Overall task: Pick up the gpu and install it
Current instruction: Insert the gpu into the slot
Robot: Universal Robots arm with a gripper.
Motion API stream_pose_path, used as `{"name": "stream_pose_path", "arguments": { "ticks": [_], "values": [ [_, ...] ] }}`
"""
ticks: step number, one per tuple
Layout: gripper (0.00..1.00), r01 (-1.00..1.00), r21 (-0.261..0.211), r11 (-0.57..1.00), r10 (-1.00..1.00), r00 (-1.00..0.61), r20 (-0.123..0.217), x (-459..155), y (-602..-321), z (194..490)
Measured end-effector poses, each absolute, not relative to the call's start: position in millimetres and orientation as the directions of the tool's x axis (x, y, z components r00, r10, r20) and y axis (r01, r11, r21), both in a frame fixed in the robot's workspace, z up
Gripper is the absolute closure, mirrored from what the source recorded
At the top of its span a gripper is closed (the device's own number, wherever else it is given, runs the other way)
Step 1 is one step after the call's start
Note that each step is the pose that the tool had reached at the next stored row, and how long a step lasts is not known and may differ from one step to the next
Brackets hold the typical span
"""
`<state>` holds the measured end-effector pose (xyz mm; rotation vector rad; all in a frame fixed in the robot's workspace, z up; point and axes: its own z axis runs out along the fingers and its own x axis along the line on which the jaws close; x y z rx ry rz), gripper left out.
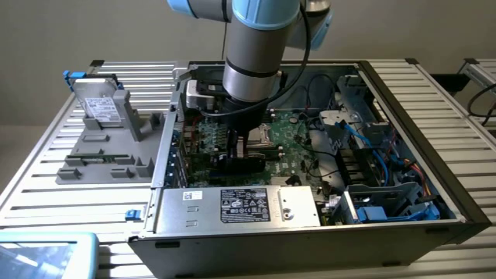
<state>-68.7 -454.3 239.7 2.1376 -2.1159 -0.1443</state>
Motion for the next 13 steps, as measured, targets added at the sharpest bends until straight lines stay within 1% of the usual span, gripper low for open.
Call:
{"name": "stream_pose_path", "arguments": {
  "ticks": [1, 2, 8, 13],
  "values": [
    [0.64, -0.987, 0.159, -0.008, -1.0, 0.012, 0.024, -68.7, -454.3, 240.2],
    [0.57, -0.987, 0.159, -0.008, -1.0, 0.012, 0.023, -68.7, -454.2, 240.6],
    [0.57, -0.988, 0.155, -0.008, -1.0, 0.012, 0.024, -68.3, -454.4, 242.5],
    [0.57, -0.989, 0.146, -0.008, -1.0, 0.012, 0.024, -66.2, -454.3, 255.8]
  ]
}}
